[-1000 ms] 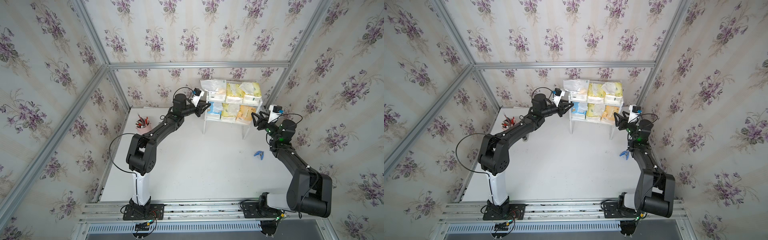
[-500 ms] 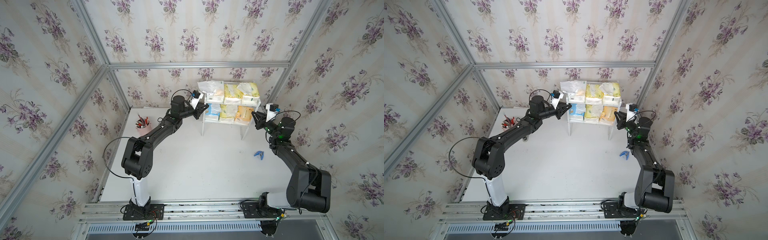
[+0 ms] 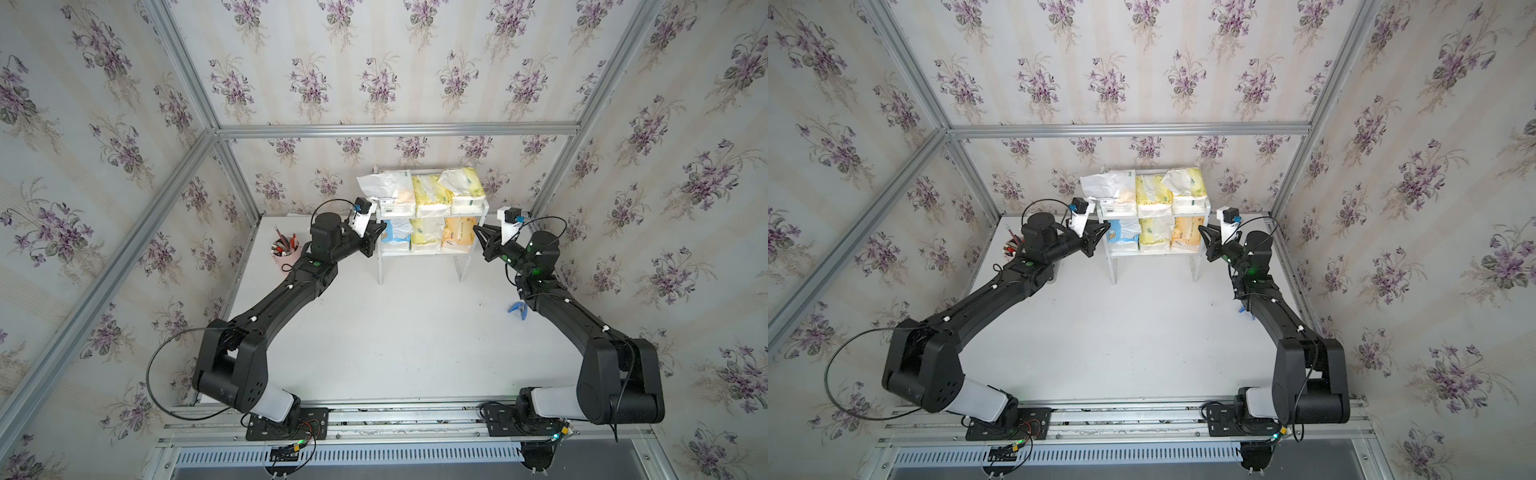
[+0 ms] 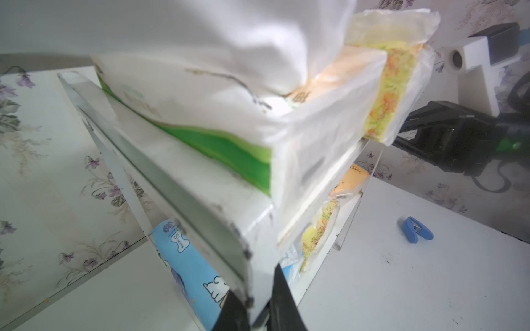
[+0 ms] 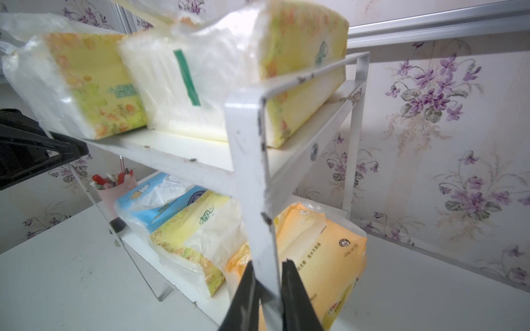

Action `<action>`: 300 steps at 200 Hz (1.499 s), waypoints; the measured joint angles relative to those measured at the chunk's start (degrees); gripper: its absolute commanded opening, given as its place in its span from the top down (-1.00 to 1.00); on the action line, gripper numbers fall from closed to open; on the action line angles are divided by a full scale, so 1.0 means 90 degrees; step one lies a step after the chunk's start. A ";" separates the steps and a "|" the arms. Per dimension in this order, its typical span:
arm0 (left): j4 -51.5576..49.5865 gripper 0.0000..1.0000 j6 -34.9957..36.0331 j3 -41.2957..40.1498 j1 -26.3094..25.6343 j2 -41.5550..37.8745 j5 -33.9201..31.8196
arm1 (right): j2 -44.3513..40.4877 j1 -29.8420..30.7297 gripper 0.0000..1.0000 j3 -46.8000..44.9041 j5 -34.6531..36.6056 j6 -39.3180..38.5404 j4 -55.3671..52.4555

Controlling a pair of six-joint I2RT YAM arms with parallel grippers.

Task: Remove the tissue boxes from the shelf
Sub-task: Move the shelf to the center of the board, then pick up a box of tissues from the shelf.

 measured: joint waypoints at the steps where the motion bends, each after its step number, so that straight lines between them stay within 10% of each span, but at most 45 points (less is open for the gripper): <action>1: -0.0002 0.94 0.0000 -0.0017 0.0010 -0.0019 -0.0005 | 0.0010 0.0012 0.75 0.0005 0.0000 -0.0002 0.0010; 37: -0.0129 0.69 -0.0012 -0.0554 0.0313 -0.0646 -0.0146 | 0.0364 0.0418 0.65 0.0197 -0.0049 -0.0015 0.0265; 98: -0.0432 -0.39 -0.0257 -0.1120 0.0656 -0.1314 -0.0287 | -0.0019 0.0474 -0.20 0.0095 0.0165 -0.0032 -0.0782; 156: -0.1066 -0.96 -0.0651 -0.1965 0.0809 -0.2662 -0.0760 | -0.1574 0.0491 -0.30 -0.0542 0.0896 -0.0770 -0.1741; 220: -0.2807 -1.00 -0.1885 -0.2645 0.0838 -0.4046 -0.1979 | -0.2601 0.2013 -0.31 -0.0748 0.1860 -0.2701 -0.2817; 300: -0.3286 -0.99 -0.3667 -0.3276 0.0838 -0.3825 -0.1685 | -0.0697 0.3587 -0.29 0.1117 0.3385 -0.5552 -0.4165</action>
